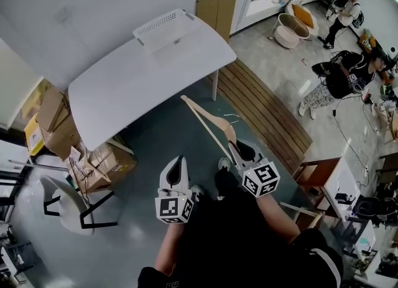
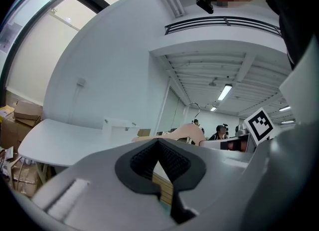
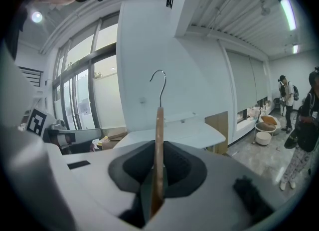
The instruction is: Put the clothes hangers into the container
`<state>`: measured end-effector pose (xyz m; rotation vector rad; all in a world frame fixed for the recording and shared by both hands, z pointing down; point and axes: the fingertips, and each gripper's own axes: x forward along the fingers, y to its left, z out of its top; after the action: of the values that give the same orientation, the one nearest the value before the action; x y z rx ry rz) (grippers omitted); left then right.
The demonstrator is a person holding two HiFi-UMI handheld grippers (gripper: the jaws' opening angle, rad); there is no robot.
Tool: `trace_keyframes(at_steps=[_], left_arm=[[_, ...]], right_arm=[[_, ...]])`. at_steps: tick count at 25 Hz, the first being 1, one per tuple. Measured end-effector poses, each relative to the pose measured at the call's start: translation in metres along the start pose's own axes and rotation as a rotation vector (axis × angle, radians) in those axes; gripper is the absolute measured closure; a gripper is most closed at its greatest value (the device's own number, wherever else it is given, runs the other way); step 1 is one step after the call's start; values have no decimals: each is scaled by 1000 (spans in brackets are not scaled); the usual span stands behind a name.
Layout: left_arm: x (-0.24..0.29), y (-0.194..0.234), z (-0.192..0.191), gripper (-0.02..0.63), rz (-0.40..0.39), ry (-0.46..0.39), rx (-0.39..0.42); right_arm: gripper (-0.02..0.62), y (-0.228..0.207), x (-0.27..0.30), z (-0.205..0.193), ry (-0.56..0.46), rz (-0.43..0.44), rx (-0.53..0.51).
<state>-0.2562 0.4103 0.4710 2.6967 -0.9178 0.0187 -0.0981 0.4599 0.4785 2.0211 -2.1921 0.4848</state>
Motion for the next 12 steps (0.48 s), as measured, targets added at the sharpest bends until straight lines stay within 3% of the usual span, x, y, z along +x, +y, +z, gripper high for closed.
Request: trace_keyframes(at_steps=[12], left_arm=[[78,17,15,601,11,7,28]], right_arm=[[532,-53,59,20,-14,18,20]])
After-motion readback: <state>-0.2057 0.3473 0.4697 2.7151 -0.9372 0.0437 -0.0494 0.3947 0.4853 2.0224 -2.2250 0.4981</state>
